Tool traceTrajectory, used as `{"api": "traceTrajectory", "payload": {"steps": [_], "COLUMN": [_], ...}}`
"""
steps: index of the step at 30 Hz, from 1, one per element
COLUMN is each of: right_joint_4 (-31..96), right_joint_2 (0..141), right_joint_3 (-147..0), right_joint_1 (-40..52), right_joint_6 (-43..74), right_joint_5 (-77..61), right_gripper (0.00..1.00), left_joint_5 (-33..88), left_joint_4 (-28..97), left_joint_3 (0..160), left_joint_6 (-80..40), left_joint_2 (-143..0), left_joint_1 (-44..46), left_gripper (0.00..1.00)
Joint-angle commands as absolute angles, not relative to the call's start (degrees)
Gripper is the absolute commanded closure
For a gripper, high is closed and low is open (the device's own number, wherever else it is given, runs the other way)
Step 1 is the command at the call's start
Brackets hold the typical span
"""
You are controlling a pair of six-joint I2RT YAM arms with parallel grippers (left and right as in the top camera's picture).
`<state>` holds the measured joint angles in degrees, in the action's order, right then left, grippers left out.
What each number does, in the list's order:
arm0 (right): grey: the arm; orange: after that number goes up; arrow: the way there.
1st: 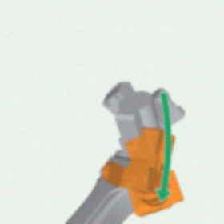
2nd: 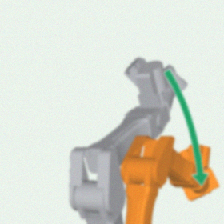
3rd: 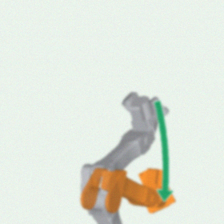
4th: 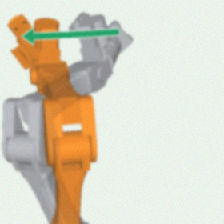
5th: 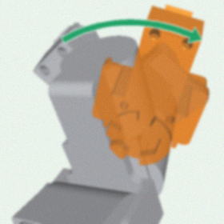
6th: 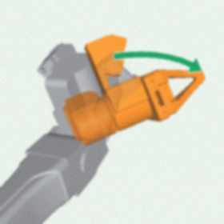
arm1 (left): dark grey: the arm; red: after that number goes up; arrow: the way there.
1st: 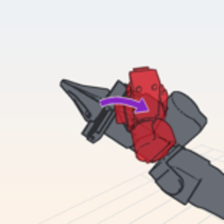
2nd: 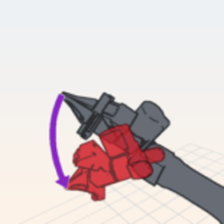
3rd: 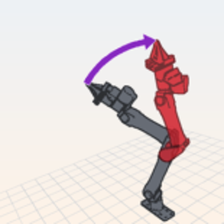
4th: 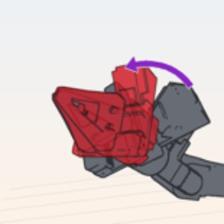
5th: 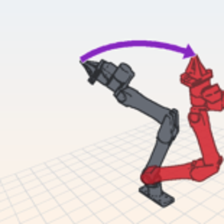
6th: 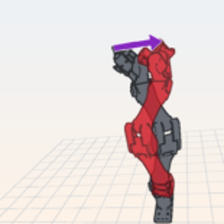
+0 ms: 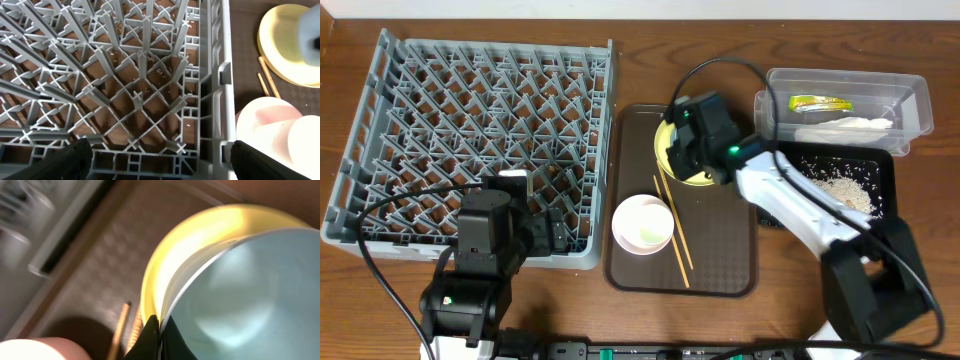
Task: Sort waste into correct bins and load items into the dishwasher
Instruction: 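Place the emptied blue bowl onto the yellow plate with the right gripper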
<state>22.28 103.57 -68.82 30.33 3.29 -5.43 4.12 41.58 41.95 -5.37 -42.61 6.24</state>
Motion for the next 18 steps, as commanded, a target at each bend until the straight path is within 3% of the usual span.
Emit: {"api": "traceTrajectory", "payload": {"steps": [1,4,6,7,13,18], "right_joint_4": [23.1,24.2,24.2,24.2,33.1,41.2], "right_joint_2": [106.6,107.2,107.2,107.2,101.5,95.7], "right_joint_3": [-69.7,-69.7,-69.7,-69.7,-74.2,-76.3], "right_joint_1": [31.4,31.5,31.5,31.6,31.5,31.7], "right_joint_6": [0.1,0.2,0.7,1.3,1.7,4.9], "right_joint_5": [-1.4,-1.3,-1.6,-1.6,-7.3,-15.7], "right_gripper": [0.99,0.97,0.76,0.72,0.59,0.57], "left_joint_5": [3.8,3.8,3.8,3.8,3.8,3.8], "left_joint_4": [41.6,41.8,42.0,42.0,42.0,42.0], "left_joint_3": [43.4,43.4,43.4,43.4,43.4,43.4], "left_joint_6": [-5.7,-5.7,-5.7,-5.7,-5.7,-5.7], "left_joint_2": [-42.6,-42.6,-42.6,-42.6,-42.6,-42.6], "left_joint_1": [6.6,6.6,6.6,6.6,6.6,6.6], "left_gripper": [0.09,0.09,0.09,0.09,0.09,0.09]}}
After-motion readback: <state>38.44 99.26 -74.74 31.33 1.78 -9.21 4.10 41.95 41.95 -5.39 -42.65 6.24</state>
